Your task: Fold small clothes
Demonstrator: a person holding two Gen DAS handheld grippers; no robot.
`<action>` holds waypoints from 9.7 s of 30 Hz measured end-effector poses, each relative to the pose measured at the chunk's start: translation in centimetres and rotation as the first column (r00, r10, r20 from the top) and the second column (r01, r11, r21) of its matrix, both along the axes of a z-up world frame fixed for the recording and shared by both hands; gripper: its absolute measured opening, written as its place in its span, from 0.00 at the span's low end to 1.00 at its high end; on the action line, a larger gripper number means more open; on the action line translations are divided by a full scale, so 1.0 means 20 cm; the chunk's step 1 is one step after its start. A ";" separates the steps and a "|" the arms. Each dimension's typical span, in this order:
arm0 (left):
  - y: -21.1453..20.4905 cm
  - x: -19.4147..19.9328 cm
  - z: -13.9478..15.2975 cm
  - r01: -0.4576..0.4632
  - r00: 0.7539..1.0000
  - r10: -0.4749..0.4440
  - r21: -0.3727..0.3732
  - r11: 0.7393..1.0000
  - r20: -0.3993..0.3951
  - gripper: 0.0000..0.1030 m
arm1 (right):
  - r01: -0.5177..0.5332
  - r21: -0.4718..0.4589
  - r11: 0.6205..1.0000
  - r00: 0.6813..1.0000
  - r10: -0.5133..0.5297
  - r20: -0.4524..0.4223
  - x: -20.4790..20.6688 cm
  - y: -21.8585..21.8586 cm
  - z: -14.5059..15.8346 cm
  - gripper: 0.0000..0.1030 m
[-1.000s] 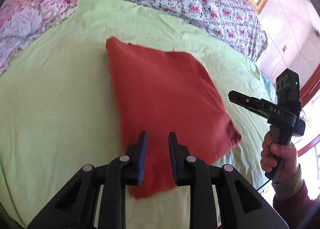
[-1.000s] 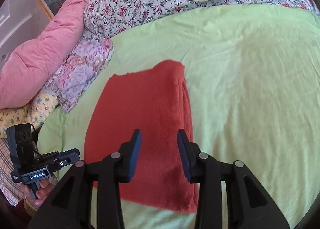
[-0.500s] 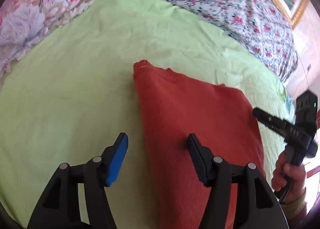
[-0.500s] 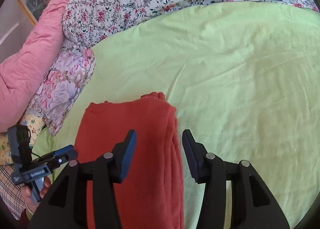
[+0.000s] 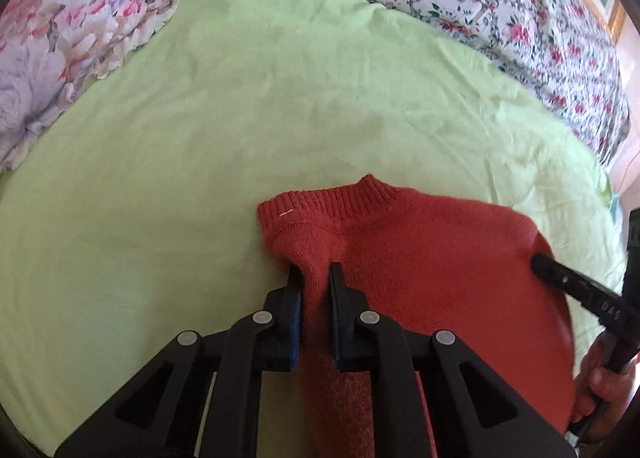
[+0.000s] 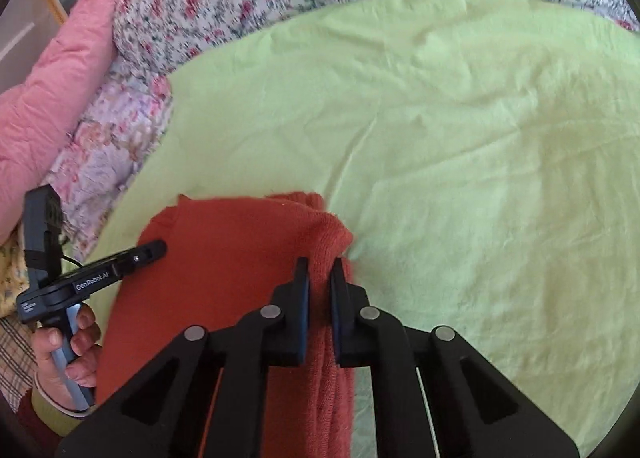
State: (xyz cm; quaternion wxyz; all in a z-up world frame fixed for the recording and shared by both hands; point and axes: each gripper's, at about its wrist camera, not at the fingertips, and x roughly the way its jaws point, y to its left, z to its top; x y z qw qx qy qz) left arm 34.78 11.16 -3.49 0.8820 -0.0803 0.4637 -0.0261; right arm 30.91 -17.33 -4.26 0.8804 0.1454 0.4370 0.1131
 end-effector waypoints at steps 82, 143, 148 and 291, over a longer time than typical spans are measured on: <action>-0.08 -1.67 0.13 0.089 0.991 -0.108 0.206 0.975 0.084 0.80 | -0.069 -0.162 0.984 0.994 0.081 0.068 -1.52 0.21 -0.01 0.90; -0.20 -1.17 0.19 0.052 0.997 -0.067 0.325 0.944 0.036 0.86 | -0.126 -0.171 0.977 0.992 0.125 -0.017 -0.88 0.28 0.05 0.97; -0.21 -1.16 0.19 0.050 0.997 -0.066 0.325 0.944 0.038 0.86 | -0.129 -0.172 0.977 0.992 0.128 -0.019 -0.86 0.27 0.06 0.98; -0.32 -1.12 0.25 0.048 0.997 -0.063 0.306 0.951 0.040 0.87 | -0.107 -0.155 0.982 0.994 0.109 0.008 -0.81 0.24 0.14 0.99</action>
